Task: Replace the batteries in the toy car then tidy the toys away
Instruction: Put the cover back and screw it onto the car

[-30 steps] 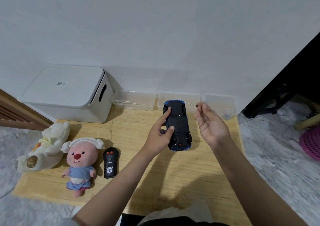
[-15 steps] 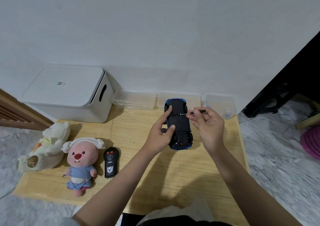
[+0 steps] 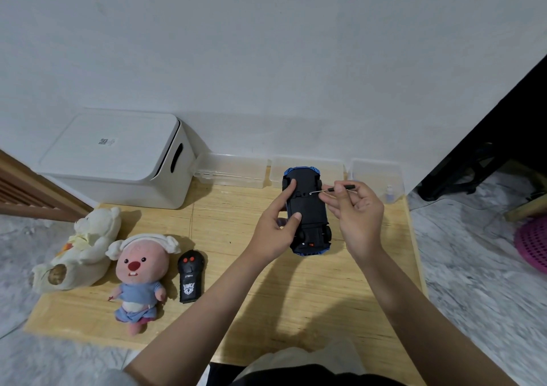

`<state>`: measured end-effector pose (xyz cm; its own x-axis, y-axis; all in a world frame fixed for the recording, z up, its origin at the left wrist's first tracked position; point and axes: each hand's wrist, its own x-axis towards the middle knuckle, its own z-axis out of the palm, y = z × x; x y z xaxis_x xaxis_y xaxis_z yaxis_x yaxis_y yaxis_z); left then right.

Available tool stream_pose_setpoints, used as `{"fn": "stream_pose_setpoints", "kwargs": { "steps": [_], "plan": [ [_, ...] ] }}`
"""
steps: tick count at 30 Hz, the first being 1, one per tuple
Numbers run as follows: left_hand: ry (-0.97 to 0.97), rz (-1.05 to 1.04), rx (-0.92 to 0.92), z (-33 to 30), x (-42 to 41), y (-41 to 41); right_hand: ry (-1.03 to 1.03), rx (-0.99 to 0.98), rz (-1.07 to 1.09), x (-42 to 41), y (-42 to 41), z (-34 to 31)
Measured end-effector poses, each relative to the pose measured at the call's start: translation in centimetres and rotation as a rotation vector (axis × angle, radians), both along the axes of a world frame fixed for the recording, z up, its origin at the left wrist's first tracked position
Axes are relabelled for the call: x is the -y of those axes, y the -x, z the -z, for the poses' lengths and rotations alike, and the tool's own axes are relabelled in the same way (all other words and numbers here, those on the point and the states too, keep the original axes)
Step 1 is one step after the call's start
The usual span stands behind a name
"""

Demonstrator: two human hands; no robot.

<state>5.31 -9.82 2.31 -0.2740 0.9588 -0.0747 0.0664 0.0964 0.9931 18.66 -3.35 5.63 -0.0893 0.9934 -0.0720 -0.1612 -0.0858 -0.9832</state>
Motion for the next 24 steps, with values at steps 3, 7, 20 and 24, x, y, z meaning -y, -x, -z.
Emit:
{"fn": "stream_pose_setpoints", "kwargs": {
  "steps": [3,7,20,24],
  "plan": [
    [0.0,-0.007,-0.001,0.04,0.01,0.01,-0.025,0.015,-0.01,0.01,0.07,-0.11],
    [0.011,-0.012,0.008,0.02,-0.01,0.1,-0.092,0.053,-0.026,-0.07,0.22,-0.01],
    [0.025,-0.022,0.018,0.02,-0.1,0.12,-0.114,0.044,-0.025,-0.01,0.38,0.26],
    [0.028,-0.027,0.0,0.11,-0.16,0.19,-0.132,0.05,-0.031,0.07,0.37,0.38]
  ]
}}
